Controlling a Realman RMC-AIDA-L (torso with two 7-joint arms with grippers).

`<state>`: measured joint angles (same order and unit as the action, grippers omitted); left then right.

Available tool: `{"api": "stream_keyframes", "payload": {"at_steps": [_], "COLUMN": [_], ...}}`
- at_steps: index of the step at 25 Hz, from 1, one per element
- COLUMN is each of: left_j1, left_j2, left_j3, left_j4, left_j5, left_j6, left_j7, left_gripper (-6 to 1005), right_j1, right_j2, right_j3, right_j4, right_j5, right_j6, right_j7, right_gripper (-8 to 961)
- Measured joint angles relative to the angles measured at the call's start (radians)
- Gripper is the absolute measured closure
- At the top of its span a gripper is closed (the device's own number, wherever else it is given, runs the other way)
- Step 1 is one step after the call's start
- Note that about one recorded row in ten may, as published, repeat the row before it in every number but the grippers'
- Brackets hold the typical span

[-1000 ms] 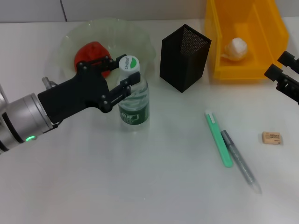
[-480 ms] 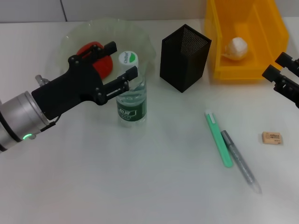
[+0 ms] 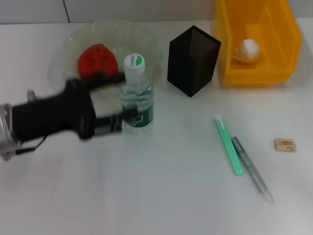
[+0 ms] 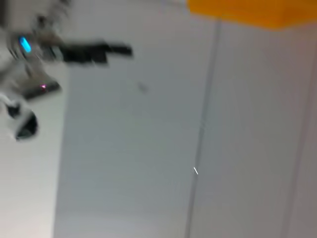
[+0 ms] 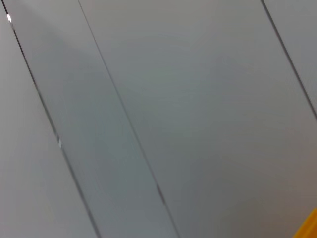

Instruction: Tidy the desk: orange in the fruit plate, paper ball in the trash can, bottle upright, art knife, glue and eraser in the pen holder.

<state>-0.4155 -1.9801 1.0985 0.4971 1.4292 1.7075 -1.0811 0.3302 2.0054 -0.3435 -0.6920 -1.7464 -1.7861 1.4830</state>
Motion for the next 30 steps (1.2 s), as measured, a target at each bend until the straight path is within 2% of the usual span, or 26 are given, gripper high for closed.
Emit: {"api": "stream_keyframes", "payload": {"at_steps": [1,2,3,6,11,12,13,16,17,18,21,26,30], "left_j1": [0.002,0.012,0.012,0.019,0.009,0.004,0.004,-0.004,-0.007,-0.008,-0.014,-0.017,-0.018], "left_j2": [0.001,0.002,0.002,-0.005,-0.015,-0.020,-0.020,-0.025,-0.029,-0.032,-0.039,-0.047,-0.054], "left_j3": [-0.001,-0.002,-0.002,0.001,0.005,0.005,0.005,0.005,0.005,0.005,0.009,0.021,0.032], "left_j4": [0.008,0.036,0.036,0.053,0.055,0.056,0.056,0.056,0.056,0.056,0.056,0.051,0.051], "left_j5": [0.025,0.100,0.100,0.170,0.221,0.225,0.225,0.228,0.228,0.229,0.230,0.233,0.233], "left_j6": [0.000,-0.001,-0.001,-0.006,-0.008,-0.011,-0.011,-0.016,-0.019,-0.021,-0.023,-0.025,-0.029], "left_j7": [-0.009,-0.038,-0.038,-0.055,-0.065,-0.073,-0.073,-0.081,-0.082,-0.082,-0.083,-0.087,-0.105], "left_gripper": [200,201,202,206,212,213,234,295,316,316,316,317,317], "right_j1": [0.002,0.011,0.011,0.031,0.072,0.095,0.095,0.137,0.166,0.166,0.192,0.216,0.249], "right_j2": [-0.006,-0.015,-0.015,-0.019,-0.012,-0.005,-0.005,0.022,0.048,0.048,0.071,0.070,0.070], "right_j3": [-0.011,-0.034,-0.034,-0.097,-0.294,-0.381,-0.381,-0.492,-0.547,-0.547,-0.613,-0.723,-0.739], "right_j4": [-0.059,-0.176,-0.176,-0.377,-0.732,-0.816,-0.816,-0.870,-0.869,-0.869,-0.820,-0.679,-0.572], "right_j5": [-0.020,-0.082,-0.082,-0.216,-0.489,-0.600,-0.600,-0.772,-0.873,-0.873,-0.972,-0.998,-1.002], "right_j6": [-0.007,-0.020,-0.020,-0.049,-0.143,-0.172,-0.172,-0.181,-0.163,-0.163,-0.088,0.051,0.110], "right_j7": [0.058,0.182,0.182,0.342,0.521,0.565,0.565,0.584,0.576,0.576,0.551,0.535,0.495], "right_gripper": [185,185,184,184,184,184,184,184,184,184,184,185,209]}}
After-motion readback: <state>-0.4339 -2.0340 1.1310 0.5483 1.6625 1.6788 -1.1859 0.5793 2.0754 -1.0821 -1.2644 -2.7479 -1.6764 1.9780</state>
